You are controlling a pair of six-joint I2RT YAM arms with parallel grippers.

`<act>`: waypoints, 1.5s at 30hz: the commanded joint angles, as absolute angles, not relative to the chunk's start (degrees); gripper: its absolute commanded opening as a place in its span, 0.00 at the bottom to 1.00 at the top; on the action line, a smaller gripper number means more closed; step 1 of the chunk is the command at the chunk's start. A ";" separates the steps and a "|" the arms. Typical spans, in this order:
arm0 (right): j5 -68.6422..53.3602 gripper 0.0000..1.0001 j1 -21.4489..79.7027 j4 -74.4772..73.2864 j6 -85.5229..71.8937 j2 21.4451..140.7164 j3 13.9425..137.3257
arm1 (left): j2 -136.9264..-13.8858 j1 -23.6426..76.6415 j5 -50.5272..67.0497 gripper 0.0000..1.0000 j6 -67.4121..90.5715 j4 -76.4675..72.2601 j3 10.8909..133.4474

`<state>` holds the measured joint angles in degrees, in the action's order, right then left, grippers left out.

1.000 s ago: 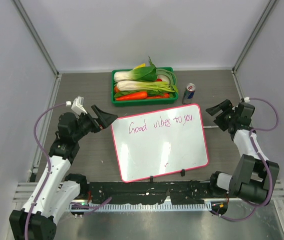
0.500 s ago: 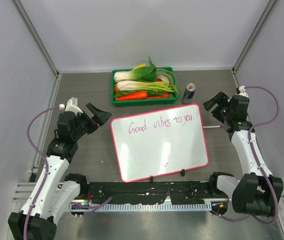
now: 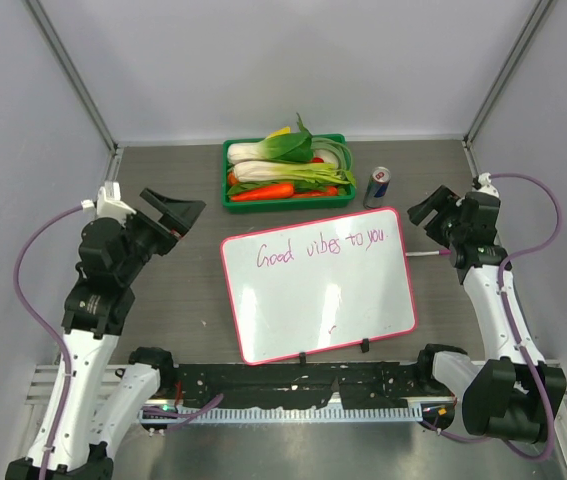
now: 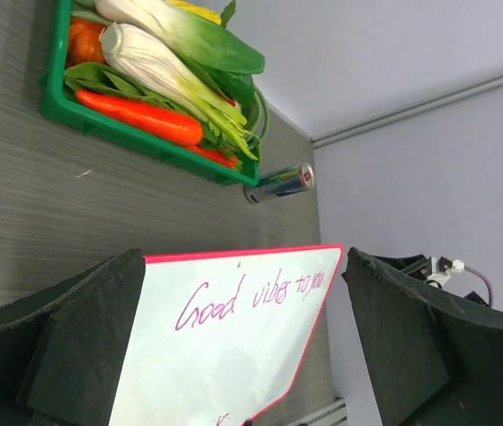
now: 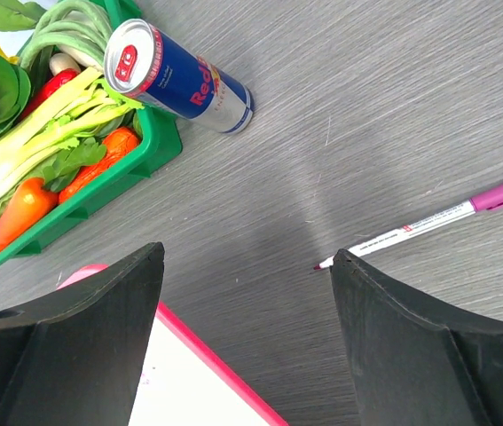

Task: Write a sentence on the whiteboard
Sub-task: Reset both arms

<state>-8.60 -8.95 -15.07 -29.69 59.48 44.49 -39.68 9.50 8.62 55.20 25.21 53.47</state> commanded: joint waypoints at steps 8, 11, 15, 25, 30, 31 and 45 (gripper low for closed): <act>-4.58 0.81 -5.28 -14.77 -28.39 60.38 47.99 | -35.69 9.67 3.25 1.00 53.35 27.52 51.95; -3.43 0.81 -3.87 -14.50 -28.56 60.99 48.25 | -35.07 9.75 2.90 1.00 52.04 27.33 51.24; -1.58 0.81 -2.29 -14.94 -28.04 62.14 49.13 | -34.54 9.75 6.84 1.00 52.02 24.80 50.63; 2.19 0.81 2.46 -14.06 -28.21 65.39 51.24 | -33.40 9.67 15.90 1.00 55.63 17.23 49.48; 2.98 0.81 3.86 -13.54 -28.39 65.92 50.72 | -30.59 9.75 12.92 1.00 58.00 11.44 44.84; 2.90 0.81 3.95 -13.01 -28.56 65.92 50.54 | -30.67 9.67 13.62 1.00 58.79 10.99 44.22; 4.21 0.81 6.33 -13.18 -26.99 61.97 49.04 | -24.97 9.75 10.71 1.00 42.38 16.89 45.89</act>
<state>3.05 5.58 -12.69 -28.64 65.67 49.23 -26.39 9.65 8.21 49.50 22.09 47.83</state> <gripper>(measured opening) 0.807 0.994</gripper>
